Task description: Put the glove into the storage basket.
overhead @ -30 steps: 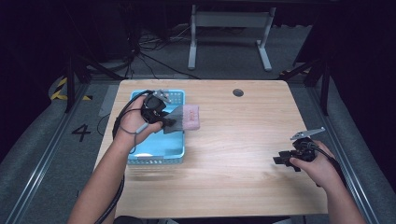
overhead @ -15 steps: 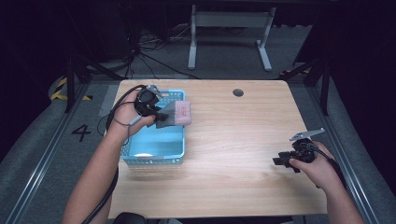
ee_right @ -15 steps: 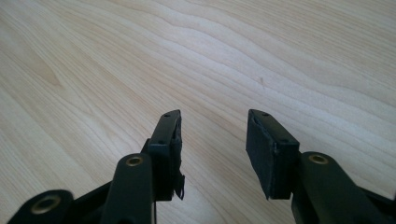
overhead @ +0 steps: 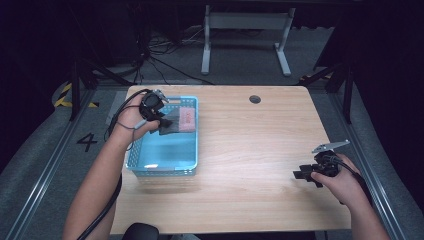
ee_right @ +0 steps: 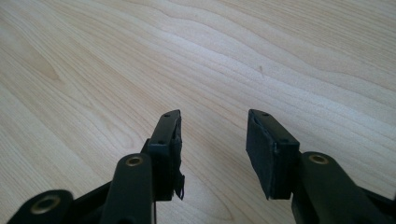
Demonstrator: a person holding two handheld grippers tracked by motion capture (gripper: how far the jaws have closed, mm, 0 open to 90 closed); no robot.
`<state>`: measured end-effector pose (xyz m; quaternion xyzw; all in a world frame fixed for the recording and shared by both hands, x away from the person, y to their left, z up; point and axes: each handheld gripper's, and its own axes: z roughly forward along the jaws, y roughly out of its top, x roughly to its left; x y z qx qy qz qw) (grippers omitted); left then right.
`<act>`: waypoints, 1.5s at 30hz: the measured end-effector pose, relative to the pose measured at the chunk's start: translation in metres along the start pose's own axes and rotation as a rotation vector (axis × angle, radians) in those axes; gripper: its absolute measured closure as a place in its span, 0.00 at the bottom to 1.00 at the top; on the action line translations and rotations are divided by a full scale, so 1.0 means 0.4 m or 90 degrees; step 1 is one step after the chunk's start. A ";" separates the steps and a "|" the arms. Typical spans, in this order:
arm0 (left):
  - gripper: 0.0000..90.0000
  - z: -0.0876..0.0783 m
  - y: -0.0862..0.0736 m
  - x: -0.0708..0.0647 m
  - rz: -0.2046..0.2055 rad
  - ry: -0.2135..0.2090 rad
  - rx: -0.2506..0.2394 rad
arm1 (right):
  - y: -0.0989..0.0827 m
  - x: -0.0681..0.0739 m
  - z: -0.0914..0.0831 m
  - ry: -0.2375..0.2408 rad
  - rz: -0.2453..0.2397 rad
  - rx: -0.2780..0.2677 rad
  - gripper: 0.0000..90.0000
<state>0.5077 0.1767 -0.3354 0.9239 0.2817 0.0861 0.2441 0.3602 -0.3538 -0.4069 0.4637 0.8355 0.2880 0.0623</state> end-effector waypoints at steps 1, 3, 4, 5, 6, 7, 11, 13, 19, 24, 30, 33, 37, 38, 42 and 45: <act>0.74 0.012 -0.007 0.007 -0.012 -0.004 -0.001 | 0.000 0.000 0.000 0.001 -0.001 0.001 0.62; 0.73 0.018 -0.010 0.010 -0.016 -0.004 0.001 | -0.002 0.001 0.001 0.000 0.000 0.001 0.62; 0.73 0.025 -0.012 0.012 -0.018 -0.007 0.004 | -0.002 0.001 0.001 0.000 0.000 0.001 0.62; 0.73 0.038 -0.016 0.014 -0.019 -0.006 0.016 | -0.003 0.002 0.002 0.001 0.000 0.001 0.62; 0.73 0.045 -0.016 0.016 -0.010 -0.008 0.027 | -0.002 0.002 0.003 0.001 0.000 0.002 0.62; 0.73 0.051 -0.017 0.016 -0.010 -0.010 0.032 | -0.002 0.002 0.004 0.001 -0.001 0.002 0.62; 0.73 0.080 -0.018 0.018 -0.007 -0.019 0.056 | 0.000 0.003 0.008 0.003 -0.004 0.004 0.62; 0.73 0.091 -0.019 0.022 -0.009 -0.020 0.065 | 0.001 0.004 0.010 0.005 -0.005 0.006 0.62; 0.73 0.116 -0.021 0.033 -0.021 -0.028 0.082 | -0.002 0.005 0.011 0.005 -0.005 0.006 0.62; 0.73 0.147 -0.027 0.038 -0.032 -0.041 0.092 | -0.012 0.003 0.002 -0.002 -0.001 0.000 0.62; 0.72 0.178 -0.027 0.038 -0.032 -0.037 0.098 | -0.015 0.002 0.003 0.000 -0.001 0.004 0.62; 0.71 0.188 -0.029 0.044 -0.031 -0.038 0.097 | -0.013 0.004 0.006 -0.002 -0.001 0.002 0.61; 0.70 0.195 -0.034 0.045 -0.026 -0.035 0.098 | -0.012 0.003 0.008 0.000 -0.004 0.003 0.61; 0.70 0.196 -0.034 0.047 -0.025 -0.035 0.098 | -0.011 0.004 0.008 0.001 -0.005 0.004 0.61; 0.69 0.200 -0.034 0.050 -0.030 -0.036 0.093 | -0.010 0.007 0.008 -0.001 -0.008 0.000 0.61; 0.60 0.206 -0.036 0.048 -0.034 -0.014 0.090 | -0.011 0.008 0.003 -0.001 -0.008 -0.002 0.61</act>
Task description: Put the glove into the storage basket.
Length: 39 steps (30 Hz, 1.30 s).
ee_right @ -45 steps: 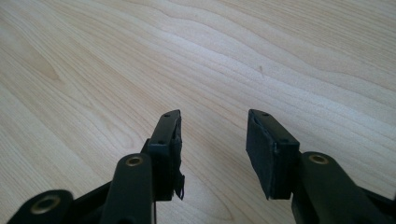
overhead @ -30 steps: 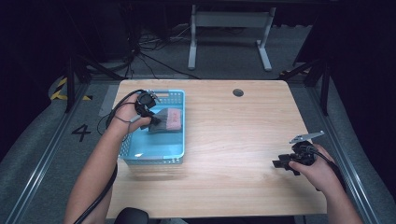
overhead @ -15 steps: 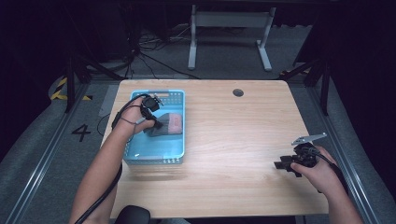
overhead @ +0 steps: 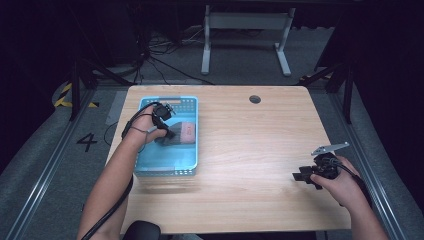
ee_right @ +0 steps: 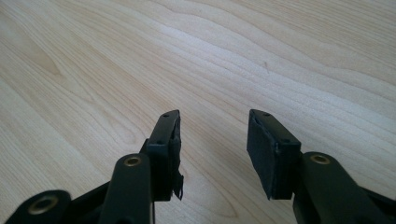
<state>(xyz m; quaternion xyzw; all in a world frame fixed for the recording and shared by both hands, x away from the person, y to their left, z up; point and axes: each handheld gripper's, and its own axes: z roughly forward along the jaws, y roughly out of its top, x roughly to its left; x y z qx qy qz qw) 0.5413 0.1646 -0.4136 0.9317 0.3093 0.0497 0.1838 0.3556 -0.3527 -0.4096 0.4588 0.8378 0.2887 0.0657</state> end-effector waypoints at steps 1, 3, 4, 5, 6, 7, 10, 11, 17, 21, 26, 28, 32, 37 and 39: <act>0.54 0.001 -0.001 -0.001 -0.003 0.009 -0.004 | 0.000 0.000 -0.001 0.000 0.000 0.000 0.61; 0.53 -0.001 -0.003 -0.002 -0.012 0.011 -0.024 | -0.001 -0.001 -0.002 -0.001 -0.001 -0.001 0.61; 0.50 -0.001 -0.003 -0.002 -0.012 0.011 -0.024 | -0.001 -0.001 -0.002 -0.001 -0.001 -0.001 0.61; 0.46 -0.004 -0.004 -0.002 -0.013 0.015 -0.036 | -0.001 -0.002 -0.002 -0.001 -0.001 -0.001 0.61; 0.46 -0.008 -0.004 -0.004 -0.015 0.019 -0.047 | -0.001 -0.002 -0.002 -0.001 -0.001 -0.001 0.61; 0.44 -0.014 -0.005 -0.006 -0.015 0.019 -0.056 | 0.001 -0.003 -0.001 0.001 -0.003 0.000 0.61; 0.44 -0.037 -0.007 -0.017 -0.014 0.015 -0.087 | 0.005 -0.004 0.000 0.003 -0.005 0.001 0.61; 0.44 -0.059 -0.009 -0.031 -0.014 0.019 -0.106 | 0.011 -0.006 0.002 0.006 -0.009 0.001 0.61; 0.43 -0.136 -0.022 -0.107 -0.019 0.003 -0.188 | 0.042 -0.014 0.019 0.015 -0.024 0.001 0.61; 0.43 -0.174 -0.033 -0.163 -0.013 -0.004 -0.216 | 0.075 -0.009 0.035 0.024 -0.046 -0.001 0.61; 0.43 -0.210 -0.054 -0.254 -0.004 -0.023 -0.241 | 0.086 -0.009 0.049 0.036 -0.061 -0.007 0.60; 0.43 -0.214 -0.065 -0.297 0.004 -0.025 -0.244 | 0.090 -0.013 0.066 0.029 -0.076 -0.007 0.59; 0.43 -0.208 -0.087 -0.359 0.012 -0.047 -0.251 | 0.090 -0.011 0.087 0.030 -0.092 -0.010 0.59; 0.45 -0.184 -0.108 -0.434 0.020 -0.073 -0.256 | 0.079 -0.011 0.112 0.036 -0.094 -0.021 0.58; 0.44 -0.171 -0.115 -0.461 0.028 -0.084 -0.264 | 0.073 -0.010 0.123 0.037 -0.097 -0.013 0.57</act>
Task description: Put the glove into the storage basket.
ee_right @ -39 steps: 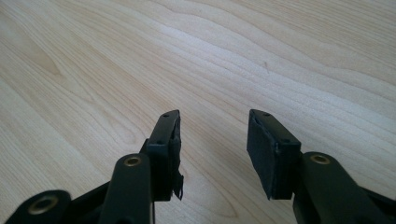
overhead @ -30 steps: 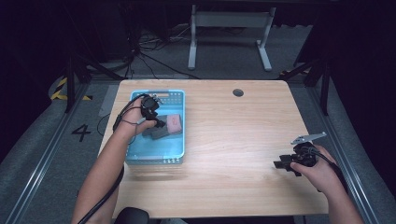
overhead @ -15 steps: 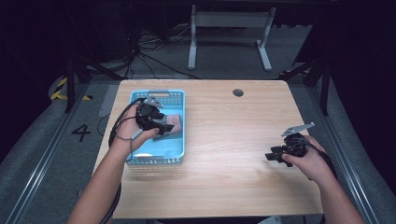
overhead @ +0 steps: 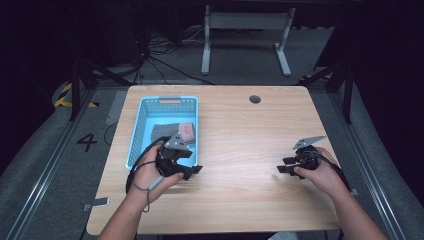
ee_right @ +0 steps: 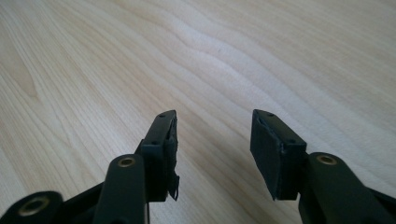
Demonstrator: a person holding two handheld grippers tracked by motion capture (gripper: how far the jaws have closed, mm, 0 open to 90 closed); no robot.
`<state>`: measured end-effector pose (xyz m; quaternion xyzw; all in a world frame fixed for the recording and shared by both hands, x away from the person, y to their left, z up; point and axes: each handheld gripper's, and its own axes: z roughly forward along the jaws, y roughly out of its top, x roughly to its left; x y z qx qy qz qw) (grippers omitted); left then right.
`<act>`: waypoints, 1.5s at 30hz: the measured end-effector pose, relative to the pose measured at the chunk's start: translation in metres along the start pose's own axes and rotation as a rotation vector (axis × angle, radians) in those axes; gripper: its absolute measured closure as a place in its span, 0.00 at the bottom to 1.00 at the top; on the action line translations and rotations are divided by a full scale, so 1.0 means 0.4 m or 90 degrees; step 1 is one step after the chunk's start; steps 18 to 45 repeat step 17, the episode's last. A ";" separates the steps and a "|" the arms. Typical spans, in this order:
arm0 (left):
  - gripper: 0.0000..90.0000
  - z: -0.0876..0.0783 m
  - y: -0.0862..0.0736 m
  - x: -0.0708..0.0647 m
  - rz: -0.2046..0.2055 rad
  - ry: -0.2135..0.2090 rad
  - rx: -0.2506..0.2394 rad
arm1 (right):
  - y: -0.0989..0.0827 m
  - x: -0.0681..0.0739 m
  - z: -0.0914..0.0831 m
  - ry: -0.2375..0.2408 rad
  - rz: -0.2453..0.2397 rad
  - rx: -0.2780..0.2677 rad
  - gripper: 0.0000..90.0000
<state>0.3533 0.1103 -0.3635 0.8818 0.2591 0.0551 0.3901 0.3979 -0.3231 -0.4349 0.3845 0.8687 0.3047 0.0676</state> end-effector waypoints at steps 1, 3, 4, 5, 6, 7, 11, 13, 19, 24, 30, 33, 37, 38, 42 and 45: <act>0.44 0.009 -0.007 -0.016 0.006 -0.006 0.002 | -0.003 0.001 0.005 0.003 0.002 0.003 0.57; 0.44 0.026 -0.019 -0.039 0.018 -0.020 0.000 | -0.010 0.003 0.012 0.002 0.002 0.005 0.56; 0.44 0.042 -0.030 -0.055 0.024 -0.035 -0.007 | -0.011 0.004 0.014 0.004 0.002 0.005 0.56; 0.45 0.066 -0.048 -0.075 0.042 -0.048 -0.029 | -0.016 0.004 0.016 0.001 0.004 0.004 0.56; 0.45 0.083 -0.059 -0.084 0.051 -0.058 -0.036 | -0.018 0.003 0.015 0.000 0.005 0.002 0.56; 0.45 0.099 -0.069 -0.091 0.058 -0.062 -0.041 | -0.019 0.003 0.014 -0.002 0.006 0.000 0.56; 0.45 0.149 -0.108 -0.109 0.055 -0.071 -0.039 | -0.023 0.004 0.011 -0.006 0.009 -0.005 0.55; 0.44 0.178 -0.127 -0.124 0.064 -0.059 -0.001 | -0.027 0.008 0.007 -0.010 0.008 -0.016 0.54; 0.43 0.198 -0.127 -0.147 0.068 -0.036 0.046 | -0.030 0.006 0.006 -0.013 0.009 -0.019 0.54; 0.43 0.198 -0.127 -0.147 0.068 -0.036 0.046 | -0.030 0.006 0.006 -0.013 0.009 -0.019 0.54; 0.43 0.198 -0.127 -0.147 0.068 -0.036 0.046 | -0.030 0.006 0.006 -0.013 0.009 -0.019 0.54; 0.43 0.198 -0.127 -0.147 0.068 -0.036 0.046 | -0.030 0.006 0.006 -0.013 0.009 -0.019 0.54; 0.43 0.198 -0.127 -0.147 0.068 -0.036 0.046 | -0.030 0.006 0.006 -0.013 0.009 -0.019 0.54; 0.43 0.198 -0.127 -0.147 0.068 -0.036 0.046 | -0.030 0.006 0.006 -0.013 0.009 -0.019 0.54; 0.43 0.198 -0.127 -0.147 0.068 -0.036 0.046 | -0.030 0.006 0.006 -0.013 0.009 -0.019 0.54; 0.43 0.198 -0.127 -0.147 0.068 -0.036 0.046 | -0.030 0.006 0.006 -0.013 0.009 -0.019 0.54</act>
